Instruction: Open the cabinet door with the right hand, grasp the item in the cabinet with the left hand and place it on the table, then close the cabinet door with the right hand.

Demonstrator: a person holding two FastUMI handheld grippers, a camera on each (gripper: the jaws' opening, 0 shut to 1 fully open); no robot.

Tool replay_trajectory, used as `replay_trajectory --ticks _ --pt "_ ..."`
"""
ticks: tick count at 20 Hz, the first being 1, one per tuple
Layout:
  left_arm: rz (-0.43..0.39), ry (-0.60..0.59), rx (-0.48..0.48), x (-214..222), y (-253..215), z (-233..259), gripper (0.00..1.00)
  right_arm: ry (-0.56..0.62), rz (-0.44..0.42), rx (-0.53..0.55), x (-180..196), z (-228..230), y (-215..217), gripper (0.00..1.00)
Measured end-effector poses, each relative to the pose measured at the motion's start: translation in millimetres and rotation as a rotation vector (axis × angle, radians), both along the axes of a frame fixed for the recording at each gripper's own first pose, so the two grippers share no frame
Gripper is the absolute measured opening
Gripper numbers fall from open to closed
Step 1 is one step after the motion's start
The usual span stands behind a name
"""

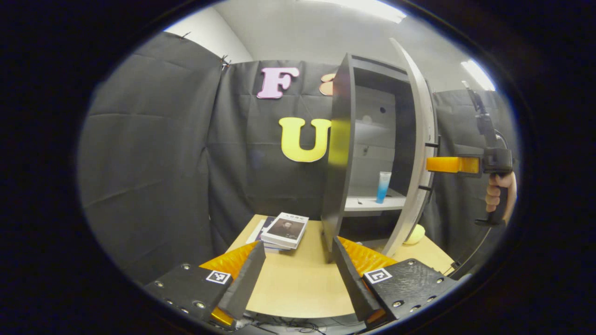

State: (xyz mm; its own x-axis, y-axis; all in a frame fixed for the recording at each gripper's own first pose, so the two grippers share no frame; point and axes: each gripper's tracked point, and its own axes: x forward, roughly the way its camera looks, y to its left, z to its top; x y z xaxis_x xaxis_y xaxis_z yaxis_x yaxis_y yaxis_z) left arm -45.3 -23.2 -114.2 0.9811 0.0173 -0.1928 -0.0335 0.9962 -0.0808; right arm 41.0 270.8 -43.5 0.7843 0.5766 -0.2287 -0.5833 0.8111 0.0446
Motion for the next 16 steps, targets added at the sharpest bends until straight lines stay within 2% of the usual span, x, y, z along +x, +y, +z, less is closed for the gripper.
replay_trajectory --ticks 9,16 --pt "-0.112 -0.001 0.011 15 -42 6 0.87 0.037 -0.073 0.023 -2 0 -26 0.16" --pt "-0.229 0.034 -0.020 23 -96 -7 0.88 0.039 -0.182 0.042 -7 2 -51 0.14"
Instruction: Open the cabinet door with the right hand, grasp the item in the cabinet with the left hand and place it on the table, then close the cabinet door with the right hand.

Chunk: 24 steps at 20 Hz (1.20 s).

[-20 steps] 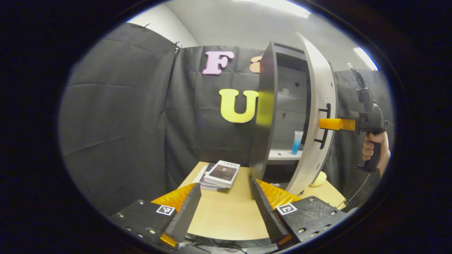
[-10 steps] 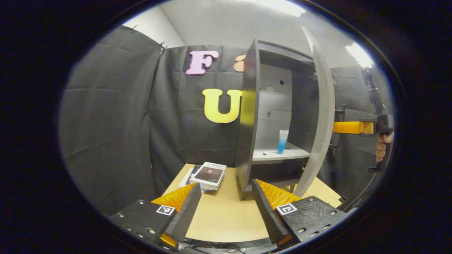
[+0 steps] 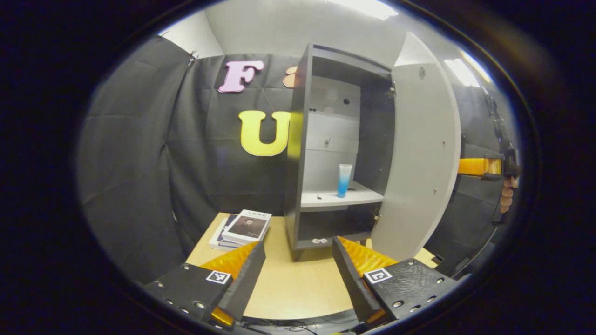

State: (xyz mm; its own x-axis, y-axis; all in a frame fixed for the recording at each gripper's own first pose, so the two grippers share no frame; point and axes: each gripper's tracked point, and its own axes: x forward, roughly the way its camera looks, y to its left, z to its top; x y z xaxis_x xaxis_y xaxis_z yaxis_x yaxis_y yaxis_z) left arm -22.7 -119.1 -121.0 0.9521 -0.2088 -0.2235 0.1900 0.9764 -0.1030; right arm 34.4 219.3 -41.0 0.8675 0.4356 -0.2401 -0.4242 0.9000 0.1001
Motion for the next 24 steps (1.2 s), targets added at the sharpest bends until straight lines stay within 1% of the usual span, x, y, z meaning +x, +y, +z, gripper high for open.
replay_trajectory --ticks 1,2,3,6,7,8,9,10,11,12,14,17,21,24 --pt "-0.017 0.004 0.001 2 -8 -1 0.88 0.000 -0.018 -0.004 0 0 -4 0.14" --pt "-0.033 0.004 0.004 3 -13 -1 0.88 0.000 -0.036 -0.003 1 0 -7 0.12" --pt "-0.048 0.003 0.008 4 -19 -1 0.88 0.002 -0.055 0.002 2 1 -11 0.13" --pt "-0.077 0.002 0.008 9 -34 -4 0.87 0.016 -0.122 0.044 3 0 -21 0.13" --pt "-0.085 0.000 0.003 10 -38 -5 0.87 0.028 -0.147 0.043 3 -3 -25 0.11" --pt "-0.095 0.004 -0.003 11 -43 -7 0.88 0.040 -0.171 0.036 1 -6 -32 0.13" --pt "-0.103 0.009 -0.008 12 -47 -9 0.88 0.038 -0.193 0.032 0 -6 -38 0.10" --pt "-0.110 0.014 -0.009 13 -48 -12 0.88 0.018 -0.208 0.027 1 -3 -43 0.11" --pt "-0.116 0.012 -0.007 14 -50 -11 0.88 0.013 -0.219 0.010 6 -3 -48 0.04" --pt "-0.120 0.007 -0.003 15 -51 -11 0.88 0.001 -0.237 -0.006 7 -3 -55 0.08" --pt "-0.124 0.002 0.005 14 -52 -9 0.87 -0.034 -0.284 -0.036 13 2 -71 0.06" --pt "-0.124 0.004 -0.008 16 -52 -10 0.87 -0.060 -0.298 -0.049 16 5 -78 0.06" --pt "-0.120 0.019 -0.022 18 -50 -14 0.88 -0.063 -0.303 -0.020 17 6 -78 0.06" --pt "-0.123 0.016 -0.015 22 -50 -13 0.88 -0.064 -0.306 0.009 15 8 -78 0.06"
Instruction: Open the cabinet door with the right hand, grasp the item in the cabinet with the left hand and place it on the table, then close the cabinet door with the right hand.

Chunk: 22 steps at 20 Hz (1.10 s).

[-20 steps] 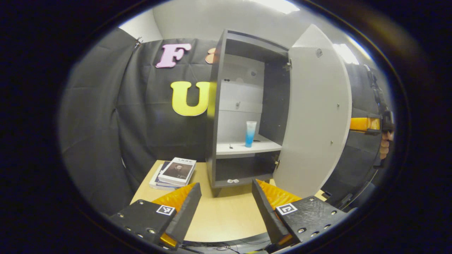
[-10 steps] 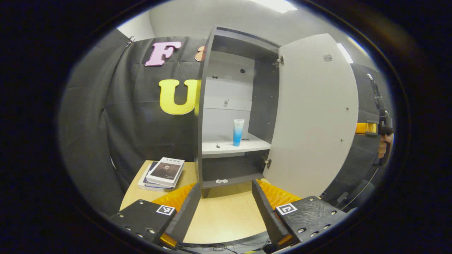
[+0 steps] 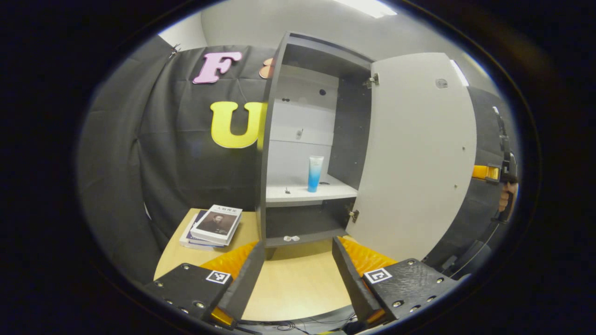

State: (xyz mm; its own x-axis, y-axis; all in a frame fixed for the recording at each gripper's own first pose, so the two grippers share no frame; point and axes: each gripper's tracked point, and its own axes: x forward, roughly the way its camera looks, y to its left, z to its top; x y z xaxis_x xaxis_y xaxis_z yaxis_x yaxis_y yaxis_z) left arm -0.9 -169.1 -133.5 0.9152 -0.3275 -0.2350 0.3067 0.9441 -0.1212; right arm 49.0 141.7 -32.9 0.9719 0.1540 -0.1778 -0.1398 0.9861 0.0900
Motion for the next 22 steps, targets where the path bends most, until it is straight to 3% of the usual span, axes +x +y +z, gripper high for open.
replay_trajectory --ticks 2,9,16,17,18,22 --pt "-0.006 -0.005 0.001 3 -1 3 0.87 -0.012 0.020 0.047 -1 4 9 0.06" --pt "-0.064 -0.020 0.010 25 -23 6 0.88 -0.042 -0.128 0.050 -2 8 -23 0.06" --pt "-0.110 -0.031 0.026 61 -56 11 0.88 0.013 -0.307 0.036 -14 -3 -60 0.06" --pt "-0.114 -0.032 0.029 67 -61 11 0.88 0.022 -0.313 0.049 10 -8 -66 0.05" --pt "-0.116 -0.035 0.033 73 -66 12 0.88 0.039 -0.315 0.052 -10 -7 -61 0.04" --pt "-0.107 -0.031 0.040 100 -85 12 0.87 0.015 -0.378 0.027 4 -1 -79 0.00"
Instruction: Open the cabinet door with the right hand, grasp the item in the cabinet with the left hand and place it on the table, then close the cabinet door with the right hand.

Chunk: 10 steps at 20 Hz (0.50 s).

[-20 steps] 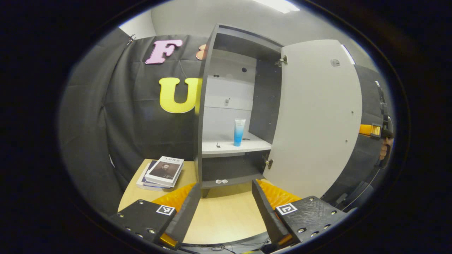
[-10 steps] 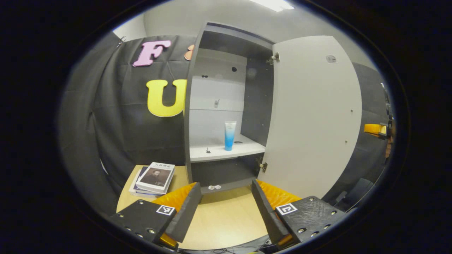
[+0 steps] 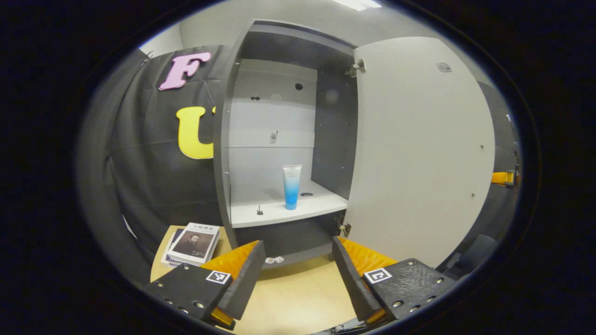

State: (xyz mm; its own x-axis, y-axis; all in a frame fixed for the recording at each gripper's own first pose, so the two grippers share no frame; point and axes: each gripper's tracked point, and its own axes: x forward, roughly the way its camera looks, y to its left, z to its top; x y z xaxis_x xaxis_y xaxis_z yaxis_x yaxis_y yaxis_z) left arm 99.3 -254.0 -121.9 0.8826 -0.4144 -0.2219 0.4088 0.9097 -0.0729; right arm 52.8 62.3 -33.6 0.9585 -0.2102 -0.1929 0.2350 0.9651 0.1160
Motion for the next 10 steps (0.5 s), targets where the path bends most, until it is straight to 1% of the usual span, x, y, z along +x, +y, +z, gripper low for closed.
replay_trajectory --ticks 1,2,3,4,5,6,7,8,9,10 --pt "0.008 0.001 0.000 8 -4 2 0.87 -0.019 -0.003 0.013 3 4 -1 0.03" --pt "0.019 -0.005 0.000 17 -6 7 0.88 -0.034 -0.024 0.024 13 3 -3 0.06" --pt "0.029 -0.015 0.001 25 -9 12 0.88 -0.056 -0.023 0.040 20 7 -2 0.08" --pt "0.039 -0.029 0.004 36 -12 18 0.88 -0.068 -0.025 0.054 24 9 -1 0.14" --pt "0.053 -0.041 0.009 47 -14 24 0.87 -0.077 -0.036 0.073 33 11 -4 0.24" --pt "0.065 -0.052 0.014 57 -17 30 0.87 -0.092 -0.031 0.098 49 16 -6 0.25" --pt "0.076 -0.059 0.016 66 -19 32 0.87 -0.100 -0.033 0.113 64 18 -9 0.31" --pt "0.086 -0.066 0.015 77 -23 35 0.87 -0.106 -0.043 0.117 77 16 -18 0.32" --pt "0.094 -0.076 0.014 87 -27 39 0.87 -0.114 -0.029 0.124 91 15 -21 0.41" --pt "0.106 -0.086 0.017 97 -30 41 0.87 -0.111 -0.022 0.131 96 14 -24 0.61"
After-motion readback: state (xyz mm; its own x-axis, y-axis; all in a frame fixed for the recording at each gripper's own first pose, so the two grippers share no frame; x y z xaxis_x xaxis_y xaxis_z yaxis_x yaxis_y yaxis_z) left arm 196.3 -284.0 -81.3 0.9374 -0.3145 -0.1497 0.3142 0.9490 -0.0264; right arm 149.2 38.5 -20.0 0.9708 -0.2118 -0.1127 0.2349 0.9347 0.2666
